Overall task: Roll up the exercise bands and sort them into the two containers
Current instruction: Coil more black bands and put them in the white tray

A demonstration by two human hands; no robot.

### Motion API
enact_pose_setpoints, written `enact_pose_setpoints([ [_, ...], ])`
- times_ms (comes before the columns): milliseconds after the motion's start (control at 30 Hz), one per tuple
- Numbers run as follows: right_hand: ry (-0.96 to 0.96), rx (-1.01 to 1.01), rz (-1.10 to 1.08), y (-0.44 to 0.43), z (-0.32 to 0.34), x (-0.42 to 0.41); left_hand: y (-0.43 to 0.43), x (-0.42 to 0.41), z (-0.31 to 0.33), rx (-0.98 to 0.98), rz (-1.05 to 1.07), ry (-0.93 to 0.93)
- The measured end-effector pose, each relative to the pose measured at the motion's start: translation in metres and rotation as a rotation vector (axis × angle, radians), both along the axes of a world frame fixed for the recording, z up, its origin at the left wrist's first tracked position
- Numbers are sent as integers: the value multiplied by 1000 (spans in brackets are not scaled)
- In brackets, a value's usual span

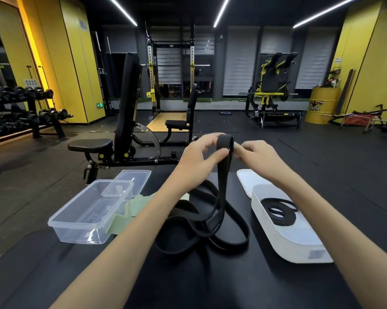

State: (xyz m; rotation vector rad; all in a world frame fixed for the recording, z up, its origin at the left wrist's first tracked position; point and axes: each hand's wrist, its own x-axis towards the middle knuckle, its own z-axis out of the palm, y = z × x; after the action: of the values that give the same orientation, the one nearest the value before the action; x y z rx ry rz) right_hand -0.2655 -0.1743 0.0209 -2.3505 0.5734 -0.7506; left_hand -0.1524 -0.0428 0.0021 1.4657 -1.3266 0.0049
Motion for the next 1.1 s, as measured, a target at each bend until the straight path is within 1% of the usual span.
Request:
enact_pose_setpoints([
  [33, -62, 138, 129, 0, -3, 0, -2, -1, 5, -21, -22, 42],
  [67, -99, 360, 285, 1, -6, 0, -4, -2, 10, -48, -21, 70],
  [100, -121, 550, 397, 3, -10, -1, -7, -2, 15, -77, -1, 98],
  [133, -128, 654, 468, 4, -14, -2, -9, -2, 20, -109, 18, 132],
  [167, -128, 669, 503, 6, -19, -3, -10, -2, 25, -135, 30, 178],
  [233, -149, 584, 533, 11, -26, 0, -14, -4, 34, -173, 60, 242],
  [300, -202, 579, 554, 15, -25, 1, -20, -5, 39, -160, 86, 283],
  [333, -228, 596, 558, 16, -23, 1, -22, -6, 38, -134, 66, 331],
  [433, -320, 693, 545, 13, -10, 4, -22, -4, 23, 21, -169, 551],
  [533, -366, 804, 519, 5, 9, 9, -18, -2, -19, 224, -343, 539],
  [567, -359, 828, 510, 3, 15, 11, -16, -5, -32, 266, -392, 544],
  [633, -315, 825, 477, 2, 24, 17, -17, -12, -48, 303, -460, 616],
  [733, -279, 844, 446, -1, 29, 32, -24, -21, -49, 275, -461, 759],
  [900, -285, 1124, 442, -16, 33, 57, -40, -12, -37, 269, -479, 882],
  [967, -264, 1182, 437, -24, 31, 66, -44, -1, -37, 267, -494, 952],
  [1033, -239, 1171, 432, -33, 29, 73, -49, 14, -38, 205, -482, 1055],
  [1067, -220, 1123, 413, -38, 29, 77, -53, 24, -38, 158, -458, 1093],
  [1100, -196, 1023, 373, -43, 30, 80, -57, 33, -39, 119, -422, 1089],
])
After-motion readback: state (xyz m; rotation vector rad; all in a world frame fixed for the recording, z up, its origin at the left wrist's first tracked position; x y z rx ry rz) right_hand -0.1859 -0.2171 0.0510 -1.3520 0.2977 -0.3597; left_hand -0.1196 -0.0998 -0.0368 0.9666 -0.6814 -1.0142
